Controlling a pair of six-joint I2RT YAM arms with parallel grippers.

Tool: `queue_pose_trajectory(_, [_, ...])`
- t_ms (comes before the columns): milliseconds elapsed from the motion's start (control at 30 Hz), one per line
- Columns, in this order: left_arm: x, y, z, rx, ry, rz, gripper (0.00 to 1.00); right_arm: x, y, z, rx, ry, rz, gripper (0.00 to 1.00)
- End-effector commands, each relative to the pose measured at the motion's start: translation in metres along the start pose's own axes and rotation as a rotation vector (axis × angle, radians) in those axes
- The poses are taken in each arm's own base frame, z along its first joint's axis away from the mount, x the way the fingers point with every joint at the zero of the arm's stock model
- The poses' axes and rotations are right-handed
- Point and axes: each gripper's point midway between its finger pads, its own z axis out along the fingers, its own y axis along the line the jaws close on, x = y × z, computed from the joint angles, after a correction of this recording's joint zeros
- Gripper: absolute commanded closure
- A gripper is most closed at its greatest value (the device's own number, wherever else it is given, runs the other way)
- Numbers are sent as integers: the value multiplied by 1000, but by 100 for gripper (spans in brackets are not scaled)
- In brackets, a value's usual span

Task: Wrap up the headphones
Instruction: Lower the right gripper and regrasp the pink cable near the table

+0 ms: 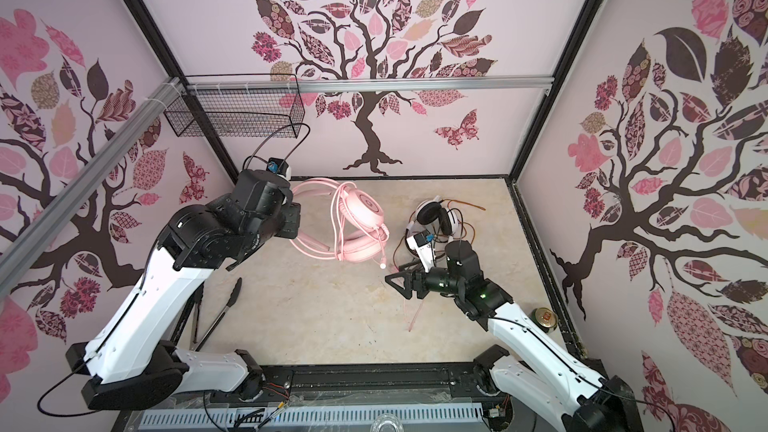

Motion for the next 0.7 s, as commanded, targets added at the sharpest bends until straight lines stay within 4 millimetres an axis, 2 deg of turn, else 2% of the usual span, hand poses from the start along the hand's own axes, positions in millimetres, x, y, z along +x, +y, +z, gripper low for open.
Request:
queue_pose_trajectory(0, [-31,1,-16,30,-110,-96,100,14,-16,-5,84,21,-2,21])
queue_pose_trajectory(300, [-35,-3,-10,26,-102,-89,100,63,-24,-2,41,101,80,23])
queue_pose_trajectory(500, [-38,-8,-4,28,-97,-92,100,74,-32,-1,61,90,122,28])
queue_pose_trajectory(667, [-40,-12,0,36,-94,-100,100,91,-33,5,37,124,164,32])
